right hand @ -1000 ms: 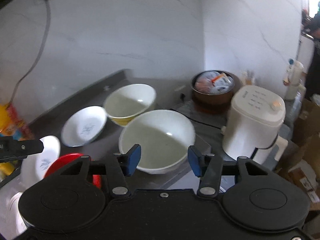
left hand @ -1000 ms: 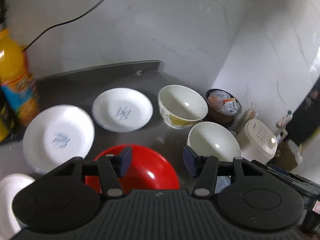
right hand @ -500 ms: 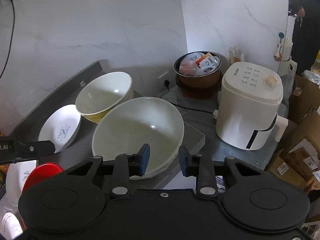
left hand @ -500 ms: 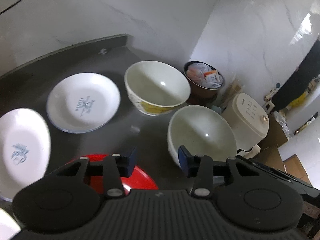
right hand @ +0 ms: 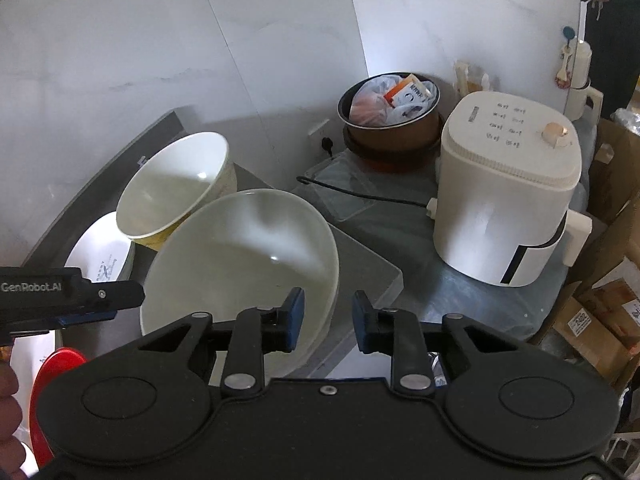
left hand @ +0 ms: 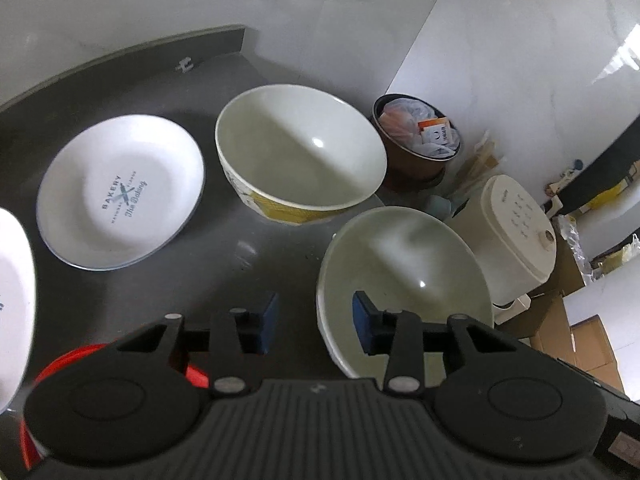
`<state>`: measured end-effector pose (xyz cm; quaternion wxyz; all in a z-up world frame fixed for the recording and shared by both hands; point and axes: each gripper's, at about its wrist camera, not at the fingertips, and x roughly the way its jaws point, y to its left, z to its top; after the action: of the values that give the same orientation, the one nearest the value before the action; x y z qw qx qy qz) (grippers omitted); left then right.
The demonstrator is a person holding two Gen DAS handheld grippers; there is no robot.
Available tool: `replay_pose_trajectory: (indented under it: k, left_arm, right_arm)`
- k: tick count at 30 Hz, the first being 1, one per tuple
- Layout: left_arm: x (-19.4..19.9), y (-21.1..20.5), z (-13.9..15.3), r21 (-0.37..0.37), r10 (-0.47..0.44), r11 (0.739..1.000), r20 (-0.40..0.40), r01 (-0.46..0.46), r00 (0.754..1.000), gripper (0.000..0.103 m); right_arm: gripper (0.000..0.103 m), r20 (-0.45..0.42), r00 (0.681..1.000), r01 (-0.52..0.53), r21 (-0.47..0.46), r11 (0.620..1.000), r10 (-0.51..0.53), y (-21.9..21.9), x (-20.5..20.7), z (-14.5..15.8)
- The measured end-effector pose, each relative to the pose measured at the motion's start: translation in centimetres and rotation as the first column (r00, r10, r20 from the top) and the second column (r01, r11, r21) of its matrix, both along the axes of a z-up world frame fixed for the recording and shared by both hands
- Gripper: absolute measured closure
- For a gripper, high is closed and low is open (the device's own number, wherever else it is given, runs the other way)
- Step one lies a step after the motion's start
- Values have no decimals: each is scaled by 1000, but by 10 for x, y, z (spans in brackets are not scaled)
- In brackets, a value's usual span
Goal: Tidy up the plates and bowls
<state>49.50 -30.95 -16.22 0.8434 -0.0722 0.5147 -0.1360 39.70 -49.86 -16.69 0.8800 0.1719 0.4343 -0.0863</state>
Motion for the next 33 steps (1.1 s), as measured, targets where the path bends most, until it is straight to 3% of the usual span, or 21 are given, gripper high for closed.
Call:
replay_pose_trajectory:
  k: [4, 8, 13, 18, 24, 33]
  left_arm:
    - [11, -6, -11, 18, 31, 999, -42, -30, 999, 76]
    - [18, -11, -20, 29, 51, 998, -69, -49, 996, 78]
    - [24, -15, -31, 29, 99, 995, -107, -97, 989, 91]
    - [24, -16, -34, 15, 152, 988, -126, -151, 980, 98]
    - [21, -19, -26, 27, 194, 981, -122, -192, 973, 98]
    - [-1, -3, 6, -8, 250, 968, -67, -251, 966, 98]
  right_arm:
    - [77, -25, 1000, -4, 26, 1000, 4, -7, 8, -7]
    - [80, -44, 998, -35, 44, 998, 37, -11, 16, -14]
    - [81, -64, 995, -76, 36, 996, 78, -13, 25, -17]
    - [92, -79, 988, -126, 63, 990, 131, -14, 35, -20]
    - [92, -81, 980, -178, 81, 981, 184, -22, 43, -16]
    - [92, -29, 968, -247, 49, 968, 249, -7, 44, 25]
